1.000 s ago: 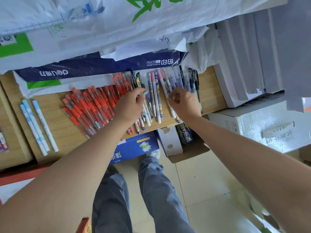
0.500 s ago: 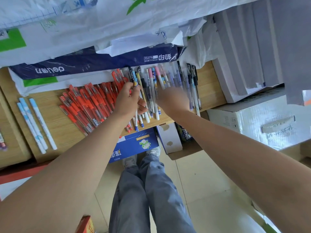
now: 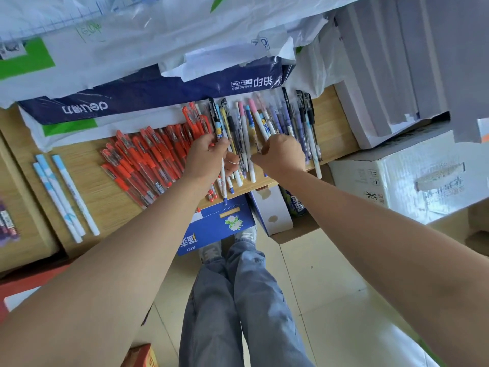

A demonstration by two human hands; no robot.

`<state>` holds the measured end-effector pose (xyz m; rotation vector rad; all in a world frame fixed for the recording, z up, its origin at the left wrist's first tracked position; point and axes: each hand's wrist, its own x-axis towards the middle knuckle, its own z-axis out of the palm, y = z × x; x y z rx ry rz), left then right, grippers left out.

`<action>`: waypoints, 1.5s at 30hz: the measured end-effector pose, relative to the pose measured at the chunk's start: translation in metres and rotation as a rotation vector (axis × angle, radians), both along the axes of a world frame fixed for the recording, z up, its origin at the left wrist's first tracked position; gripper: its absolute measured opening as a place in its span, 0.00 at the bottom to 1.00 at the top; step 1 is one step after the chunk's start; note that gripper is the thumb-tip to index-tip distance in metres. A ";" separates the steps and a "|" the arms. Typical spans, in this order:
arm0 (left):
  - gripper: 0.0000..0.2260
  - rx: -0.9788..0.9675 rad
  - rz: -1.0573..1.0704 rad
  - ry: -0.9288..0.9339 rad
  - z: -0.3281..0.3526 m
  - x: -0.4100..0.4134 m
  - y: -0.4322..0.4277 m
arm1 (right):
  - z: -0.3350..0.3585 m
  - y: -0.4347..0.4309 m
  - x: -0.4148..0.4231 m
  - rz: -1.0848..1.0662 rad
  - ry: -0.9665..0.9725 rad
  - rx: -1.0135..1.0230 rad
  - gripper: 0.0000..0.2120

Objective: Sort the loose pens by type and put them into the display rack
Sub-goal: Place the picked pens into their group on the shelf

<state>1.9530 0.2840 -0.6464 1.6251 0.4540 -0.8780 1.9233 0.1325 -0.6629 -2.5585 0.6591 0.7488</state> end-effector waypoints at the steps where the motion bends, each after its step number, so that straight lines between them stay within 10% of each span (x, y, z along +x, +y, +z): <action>1: 0.07 -0.004 0.010 0.003 0.001 -0.001 0.000 | 0.002 0.000 -0.002 -0.082 -0.065 0.087 0.09; 15: 0.05 -0.087 0.123 0.017 0.004 -0.014 -0.026 | 0.031 -0.019 -0.028 0.018 0.094 0.512 0.09; 19: 0.06 -0.047 0.162 0.049 0.000 -0.015 -0.028 | 0.011 -0.039 -0.034 -0.108 -0.221 0.120 0.08; 27: 0.05 -0.068 0.147 0.085 0.001 -0.019 -0.028 | -0.011 -0.037 -0.041 0.092 -0.059 -0.124 0.12; 36: 0.05 0.018 0.182 0.091 0.001 -0.014 -0.037 | 0.003 -0.046 -0.043 -0.065 -0.188 0.501 0.03; 45: 0.01 -0.044 0.202 0.127 0.006 -0.009 -0.047 | 0.017 -0.048 -0.029 0.157 0.026 0.619 0.06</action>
